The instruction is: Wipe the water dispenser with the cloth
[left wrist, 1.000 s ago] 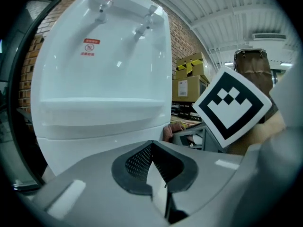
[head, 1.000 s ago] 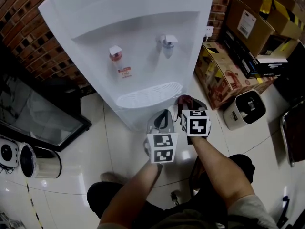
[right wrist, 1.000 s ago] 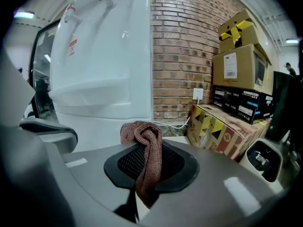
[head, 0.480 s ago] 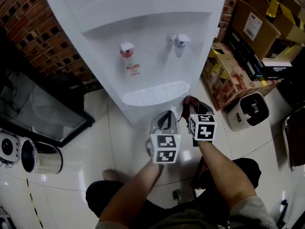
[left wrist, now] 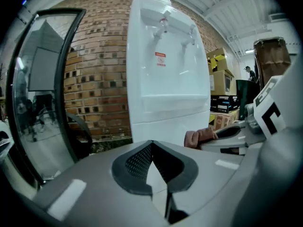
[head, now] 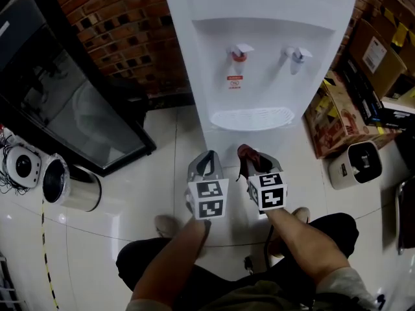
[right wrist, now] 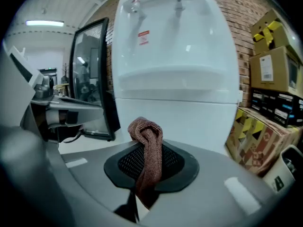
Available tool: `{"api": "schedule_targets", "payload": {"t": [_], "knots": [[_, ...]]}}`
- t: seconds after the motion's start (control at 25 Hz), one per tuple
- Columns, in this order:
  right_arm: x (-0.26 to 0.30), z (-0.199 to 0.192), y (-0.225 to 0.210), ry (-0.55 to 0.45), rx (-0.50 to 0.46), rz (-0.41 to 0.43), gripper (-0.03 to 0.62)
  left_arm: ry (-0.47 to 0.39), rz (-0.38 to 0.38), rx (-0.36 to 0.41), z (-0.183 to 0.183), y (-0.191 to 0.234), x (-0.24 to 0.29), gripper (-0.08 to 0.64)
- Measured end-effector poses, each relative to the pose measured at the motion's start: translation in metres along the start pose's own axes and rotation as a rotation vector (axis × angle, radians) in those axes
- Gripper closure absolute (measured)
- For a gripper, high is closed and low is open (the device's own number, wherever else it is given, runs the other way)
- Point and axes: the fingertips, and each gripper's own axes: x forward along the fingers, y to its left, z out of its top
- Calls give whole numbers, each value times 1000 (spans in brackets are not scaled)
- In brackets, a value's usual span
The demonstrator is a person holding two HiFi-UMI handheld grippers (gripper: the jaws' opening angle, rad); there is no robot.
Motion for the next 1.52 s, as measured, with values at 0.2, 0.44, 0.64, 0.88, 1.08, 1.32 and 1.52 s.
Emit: {"api": "schedule_targets", "payload": {"t": [0.2,0.44,0.64,0.88,1.08,1.32,1.52], "knots": [[23,5,70,1,-42,119,521,18,93,23,-16,44,-18,560],[59,4,111,26,-24,165,521,42,183,-8,-30,86,-22,560],[86,-4,108,65,23,129,520,59,168,-4,-32,87,-14,560],[99,-5,88,71,51,80,520,87,142,20,-40,80,-3,560],[90,-6,72,67,62,58,521,86,114,23,-37,66,4,560],[76,-9,32,70,89,-12,522,69,40,38,-26,27,15,560],[66,-7,7,63,104,-48,522,45,-38,54,-15,-11,24,560]]}}
